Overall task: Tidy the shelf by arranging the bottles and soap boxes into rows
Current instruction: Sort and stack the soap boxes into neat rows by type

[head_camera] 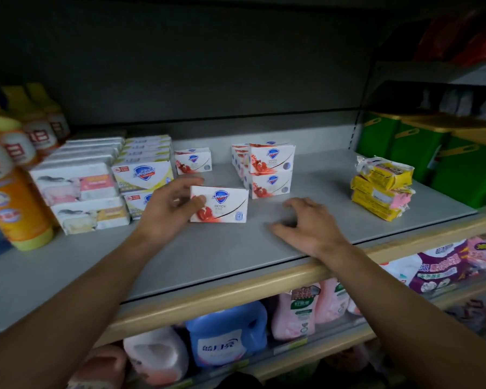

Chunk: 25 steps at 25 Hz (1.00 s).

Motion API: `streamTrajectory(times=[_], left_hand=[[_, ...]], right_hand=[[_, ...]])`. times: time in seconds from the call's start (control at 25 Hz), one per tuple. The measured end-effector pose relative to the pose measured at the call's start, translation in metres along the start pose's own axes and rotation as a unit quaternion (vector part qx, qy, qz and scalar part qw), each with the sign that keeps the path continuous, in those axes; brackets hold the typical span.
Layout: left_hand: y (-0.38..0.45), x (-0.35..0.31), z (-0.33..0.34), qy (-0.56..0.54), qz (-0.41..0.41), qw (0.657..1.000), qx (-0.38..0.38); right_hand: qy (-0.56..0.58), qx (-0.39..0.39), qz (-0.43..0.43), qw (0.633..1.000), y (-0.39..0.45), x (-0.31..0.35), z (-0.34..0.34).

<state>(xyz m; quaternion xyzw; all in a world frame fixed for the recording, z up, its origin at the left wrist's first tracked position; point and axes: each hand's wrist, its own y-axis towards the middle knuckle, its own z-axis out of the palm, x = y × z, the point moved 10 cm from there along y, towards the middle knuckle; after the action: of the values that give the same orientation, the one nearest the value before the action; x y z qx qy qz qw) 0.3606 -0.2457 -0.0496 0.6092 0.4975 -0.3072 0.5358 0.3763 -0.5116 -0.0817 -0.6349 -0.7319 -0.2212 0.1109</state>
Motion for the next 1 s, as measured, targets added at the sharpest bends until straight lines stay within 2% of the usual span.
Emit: streamTrajectory(times=[0.08, 0.16, 0.24, 0.36, 0.48, 0.6, 0.76, 0.88, 1.0], left_hand=[[-0.009, 0.020, -0.005, -0.129, -0.083, 0.988, -0.014], [-0.013, 0.030, -0.002, -0.193, -0.137, 0.972, -0.011], [-0.016, 0.035, -0.001, -0.218, -0.163, 0.962, -0.004], [-0.015, 0.037, -0.009, -0.245, -0.182, 0.952, -0.019], [-0.012, 0.031, -0.007, -0.240, -0.163, 0.957, 0.001], [-0.012, 0.030, -0.006, -0.143, -0.136, 0.980, 0.010], [-0.013, 0.030, -0.009, -0.040, -0.128, 0.991, 0.001], [-0.012, 0.030, -0.012, -0.038, -0.128, 0.991, -0.007], [-0.012, 0.028, -0.005, -0.104, -0.125, 0.987, 0.003]], right_hand=[[0.140, 0.004, -0.077, 0.987, 0.002, 0.042, 0.004], [0.257, 0.045, -0.135, 0.956, 0.004, 0.081, 0.013], [0.320, 0.073, -0.154, 0.932, 0.009, 0.102, 0.022], [0.383, 0.072, -0.131, 0.911, 0.016, 0.102, 0.034], [0.416, 0.039, -0.088, 0.904, 0.020, 0.088, 0.039], [0.446, 0.022, -0.035, 0.894, 0.024, 0.079, 0.041], [0.416, 0.028, -0.001, 0.909, 0.021, 0.080, 0.041], [0.404, 0.027, 0.010, 0.914, 0.020, 0.080, 0.040], [0.437, 0.003, -0.005, 0.899, 0.018, 0.080, 0.037]])
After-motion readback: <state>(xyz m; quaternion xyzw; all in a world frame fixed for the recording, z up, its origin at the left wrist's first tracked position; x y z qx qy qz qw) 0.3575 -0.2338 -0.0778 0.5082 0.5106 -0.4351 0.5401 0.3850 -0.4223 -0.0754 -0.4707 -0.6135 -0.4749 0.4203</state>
